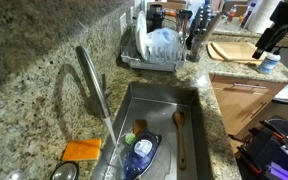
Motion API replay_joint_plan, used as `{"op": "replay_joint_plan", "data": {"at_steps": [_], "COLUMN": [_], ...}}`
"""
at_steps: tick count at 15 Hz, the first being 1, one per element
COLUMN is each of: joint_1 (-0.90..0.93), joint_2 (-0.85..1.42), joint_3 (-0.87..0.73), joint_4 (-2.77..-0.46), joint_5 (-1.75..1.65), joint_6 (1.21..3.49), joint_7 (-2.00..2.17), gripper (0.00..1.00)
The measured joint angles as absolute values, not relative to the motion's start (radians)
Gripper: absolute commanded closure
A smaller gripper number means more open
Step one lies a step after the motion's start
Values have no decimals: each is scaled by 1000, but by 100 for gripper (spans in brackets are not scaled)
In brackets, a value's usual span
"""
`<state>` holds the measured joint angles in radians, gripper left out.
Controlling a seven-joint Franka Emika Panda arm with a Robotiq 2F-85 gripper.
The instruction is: Turn off the faucet
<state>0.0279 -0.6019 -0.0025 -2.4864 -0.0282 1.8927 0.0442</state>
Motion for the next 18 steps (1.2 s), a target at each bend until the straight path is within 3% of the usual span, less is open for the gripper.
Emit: {"op": "replay_joint_plan", "data": {"at_steps": [7, 15, 18], "joint_1": [28, 152, 166], "joint_2": [-602, -418, -275], "joint_3": [-3, 247, 296], "joint_4": [-2486, -2508, -2511], "joint_5": [-28, 25, 25], "joint_6": [1893, 2523, 2653], "joint_7": [44, 191, 235], "gripper": [0, 0, 0]}}
